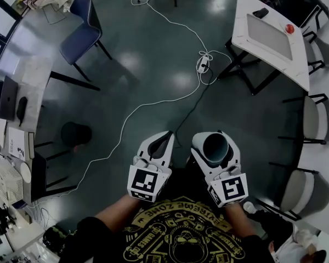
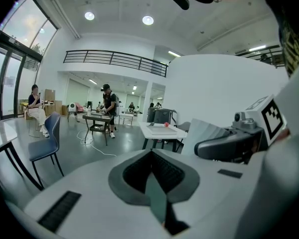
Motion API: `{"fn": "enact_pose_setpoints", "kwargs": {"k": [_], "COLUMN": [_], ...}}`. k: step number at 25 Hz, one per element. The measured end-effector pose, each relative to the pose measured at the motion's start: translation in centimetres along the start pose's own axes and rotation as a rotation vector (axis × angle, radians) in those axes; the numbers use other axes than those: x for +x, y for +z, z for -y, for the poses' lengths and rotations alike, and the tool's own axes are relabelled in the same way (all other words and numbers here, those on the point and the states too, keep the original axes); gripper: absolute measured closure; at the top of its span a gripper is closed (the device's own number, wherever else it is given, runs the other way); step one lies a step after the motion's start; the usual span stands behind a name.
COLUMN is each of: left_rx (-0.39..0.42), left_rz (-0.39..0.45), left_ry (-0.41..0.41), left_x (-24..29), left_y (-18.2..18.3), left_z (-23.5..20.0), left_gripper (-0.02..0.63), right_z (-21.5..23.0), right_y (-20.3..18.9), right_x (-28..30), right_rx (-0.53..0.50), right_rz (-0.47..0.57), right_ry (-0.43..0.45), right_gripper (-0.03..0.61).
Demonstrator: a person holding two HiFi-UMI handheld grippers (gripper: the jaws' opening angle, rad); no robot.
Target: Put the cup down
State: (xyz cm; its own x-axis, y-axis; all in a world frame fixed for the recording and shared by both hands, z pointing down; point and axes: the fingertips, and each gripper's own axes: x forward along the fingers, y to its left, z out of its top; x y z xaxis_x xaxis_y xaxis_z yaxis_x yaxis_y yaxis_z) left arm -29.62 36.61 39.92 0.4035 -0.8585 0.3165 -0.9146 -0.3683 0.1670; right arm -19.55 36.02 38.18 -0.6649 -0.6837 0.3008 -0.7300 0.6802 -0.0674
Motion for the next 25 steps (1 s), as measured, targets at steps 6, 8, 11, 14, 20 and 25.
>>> {"fn": "enact_pose_setpoints", "kwargs": {"k": [6,8,11,14,20,25], "left_rx": [0.039,0.049,0.057,0.062,0.078,0.081], "left_rz": [-0.005,-0.009,-0.016,-0.023,-0.021,-0.029], "left_ry": [-0.036,-0.04,-0.045,-0.048,-0.059,-0.065], "left_x": [3.9,5.2,7.6,10.3,15.0,18.2], "left_y": [1.8,2.5,3.3,4.1,5.6,5.8], "left_z": [2.6,3.3,4.7,6.1,9.1,11.7], "left_gripper": [0.603,0.603,0.603,0.603,0.603,0.603], "right_z": [5.1,7.0,9.8,12.9,17.9,21.9], "right_y": [0.5,0.9,1.2,1.5,1.5,0.7], "right_x": [-0.8,-1.0,-1.3,-1.6,-2.4,-3.6], "right_rx": [0.025,0.026,0.024,0.022,0.016,0.031], "right_rz": [0.015,0.022,0.03,0.037,0.045,0.045], "right_ry": [-0.051,-0.065,-0.077,-0.082,-0.088,-0.1], "right_gripper": [0.196,0.196,0.196,0.196,0.196,0.196]}}
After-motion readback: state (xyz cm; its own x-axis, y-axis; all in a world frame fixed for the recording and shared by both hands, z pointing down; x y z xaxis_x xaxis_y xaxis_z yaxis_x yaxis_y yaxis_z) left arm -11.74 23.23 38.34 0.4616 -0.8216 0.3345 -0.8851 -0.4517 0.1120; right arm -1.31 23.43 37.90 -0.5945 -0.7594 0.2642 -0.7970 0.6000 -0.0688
